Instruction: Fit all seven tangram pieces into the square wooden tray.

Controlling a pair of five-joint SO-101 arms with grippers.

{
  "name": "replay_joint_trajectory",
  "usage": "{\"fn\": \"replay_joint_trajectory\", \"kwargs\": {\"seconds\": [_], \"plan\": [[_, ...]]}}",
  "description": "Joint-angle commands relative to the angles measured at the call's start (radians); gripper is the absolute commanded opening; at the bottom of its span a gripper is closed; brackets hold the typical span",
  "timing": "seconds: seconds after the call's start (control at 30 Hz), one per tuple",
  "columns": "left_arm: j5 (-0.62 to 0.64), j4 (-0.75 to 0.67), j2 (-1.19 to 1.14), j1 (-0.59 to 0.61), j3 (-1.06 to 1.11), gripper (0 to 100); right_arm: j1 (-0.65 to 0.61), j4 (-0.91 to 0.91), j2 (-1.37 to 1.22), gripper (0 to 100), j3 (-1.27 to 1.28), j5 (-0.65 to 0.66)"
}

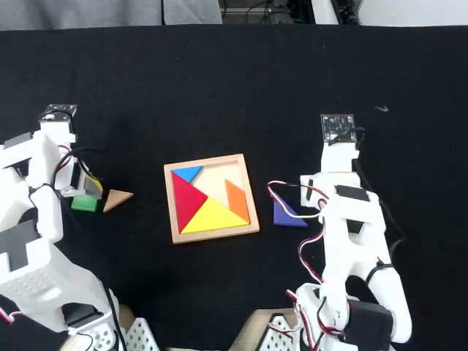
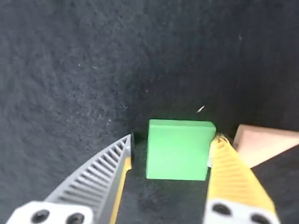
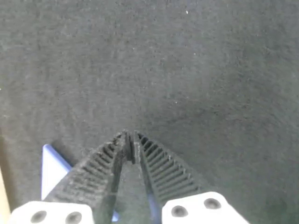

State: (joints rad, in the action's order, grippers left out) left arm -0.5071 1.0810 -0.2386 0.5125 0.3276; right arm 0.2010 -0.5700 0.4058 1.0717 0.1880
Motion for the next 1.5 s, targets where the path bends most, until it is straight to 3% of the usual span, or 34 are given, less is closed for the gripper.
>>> {"fn": "replay_joint_trajectory", "kwargs": {"seconds": [0.0, 0.43, 0.7, 0.83, 0.93, 1.07, 1.17, 1.47], "plan": [[-0.091, -0.012, 0.008, 0.025, -0.024, 21, -0.018, 0.015, 0.002, 1.4, -0.019, 0.008], [-0.094, 0.008, 0.025, -0.021, 0.021, 10, -0.020, 0.015, 0.002, 1.4, -0.019, 0.008], [-0.095, 0.373, 0.267, -0.217, -0.122, 5, -0.018, 0.015, 0.002, 1.5, -0.019, 0.008], [-0.094, 0.430, 0.417, -0.306, -0.131, 5, -0.017, 0.015, 0.002, 1.5, -0.019, 0.008], [-0.097, 0.428, 0.483, -0.289, -0.131, 6, -0.015, 0.015, 0.002, 1.5, -0.019, 0.008], [-0.098, 0.396, 0.486, -0.166, -0.125, 19, -0.017, 0.015, 0.002, 1.5, -0.018, 0.008], [-0.101, 0.267, 0.486, -0.054, -0.059, 26, -0.018, 0.015, 0.002, 1.5, -0.018, 0.008], [-0.295, -0.051, 0.486, 0.044, 0.219, 26, -0.018, 0.015, 0.002, 1.5, -0.018, 0.008]]}}
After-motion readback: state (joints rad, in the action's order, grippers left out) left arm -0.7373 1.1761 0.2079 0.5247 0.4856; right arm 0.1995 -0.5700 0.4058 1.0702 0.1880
